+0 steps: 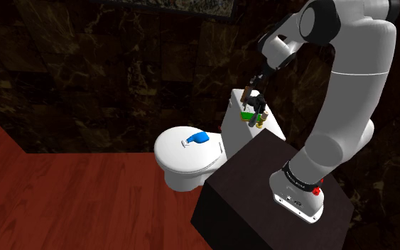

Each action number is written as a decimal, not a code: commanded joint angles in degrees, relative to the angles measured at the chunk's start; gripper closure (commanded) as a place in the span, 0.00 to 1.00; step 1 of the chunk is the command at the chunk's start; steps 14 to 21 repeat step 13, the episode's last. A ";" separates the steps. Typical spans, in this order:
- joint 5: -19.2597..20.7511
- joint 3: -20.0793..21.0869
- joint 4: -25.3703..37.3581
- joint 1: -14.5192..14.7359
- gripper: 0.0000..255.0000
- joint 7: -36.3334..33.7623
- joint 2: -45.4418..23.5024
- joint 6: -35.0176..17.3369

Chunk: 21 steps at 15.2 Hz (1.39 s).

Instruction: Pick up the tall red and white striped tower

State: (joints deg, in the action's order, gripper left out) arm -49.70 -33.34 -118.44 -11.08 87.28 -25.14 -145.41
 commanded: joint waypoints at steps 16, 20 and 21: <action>9.42 -5.08 0.05 3.85 1.00 -7.70 6.88 4.54; 9.42 -5.08 0.05 3.85 1.00 -7.70 6.88 4.54; 9.42 -5.08 0.05 3.85 1.00 -7.70 6.88 4.54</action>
